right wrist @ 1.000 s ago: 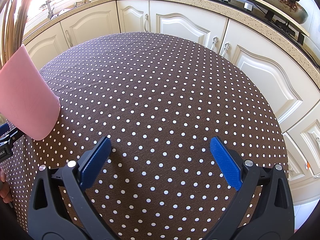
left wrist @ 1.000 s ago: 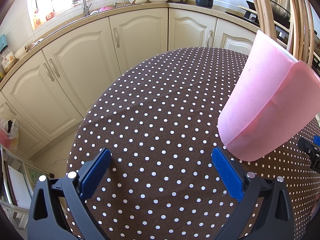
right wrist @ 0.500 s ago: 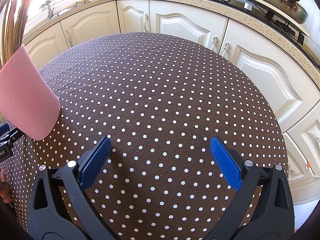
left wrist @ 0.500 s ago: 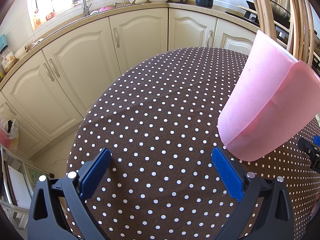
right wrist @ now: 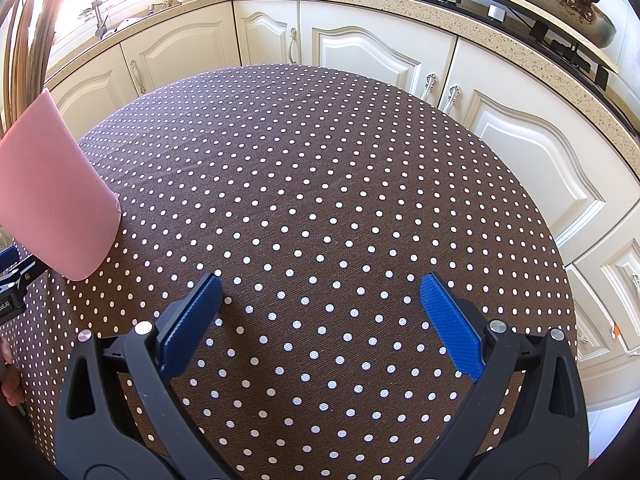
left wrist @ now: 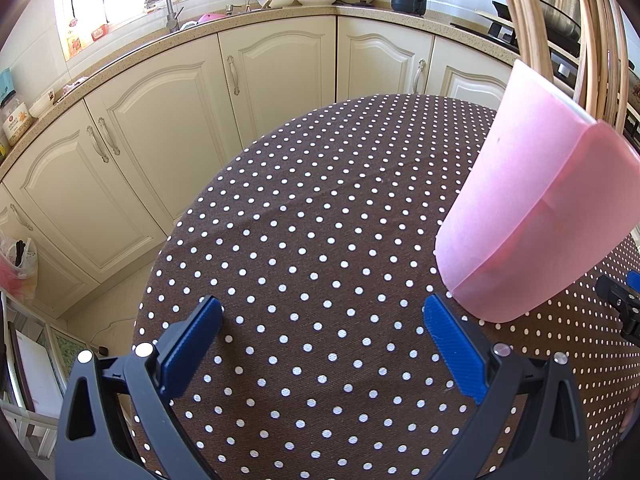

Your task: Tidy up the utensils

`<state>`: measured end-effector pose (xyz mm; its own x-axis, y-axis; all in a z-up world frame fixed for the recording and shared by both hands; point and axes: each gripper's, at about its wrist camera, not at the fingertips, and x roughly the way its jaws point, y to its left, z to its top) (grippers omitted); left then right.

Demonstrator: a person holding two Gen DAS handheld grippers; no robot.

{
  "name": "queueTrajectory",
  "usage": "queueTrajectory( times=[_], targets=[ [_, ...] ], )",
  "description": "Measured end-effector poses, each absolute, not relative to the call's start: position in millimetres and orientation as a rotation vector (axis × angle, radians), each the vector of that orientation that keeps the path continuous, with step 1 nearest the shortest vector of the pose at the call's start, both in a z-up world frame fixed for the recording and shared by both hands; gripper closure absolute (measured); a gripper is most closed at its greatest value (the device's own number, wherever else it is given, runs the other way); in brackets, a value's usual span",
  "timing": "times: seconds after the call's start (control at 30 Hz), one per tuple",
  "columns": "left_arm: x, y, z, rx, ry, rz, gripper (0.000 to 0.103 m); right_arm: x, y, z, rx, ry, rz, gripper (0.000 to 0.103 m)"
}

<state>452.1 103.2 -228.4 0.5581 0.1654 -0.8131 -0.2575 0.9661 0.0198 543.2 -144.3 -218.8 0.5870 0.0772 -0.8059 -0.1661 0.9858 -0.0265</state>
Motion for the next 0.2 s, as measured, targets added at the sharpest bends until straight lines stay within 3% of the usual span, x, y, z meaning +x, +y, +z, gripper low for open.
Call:
queueTrajectory(
  times=[0.2],
  targets=[
    [452.0,103.3,-228.5,-0.105,0.947,0.25,0.004,543.3,-144.3,-218.7,-0.103,0.933,0.142,0.006]
  ],
)
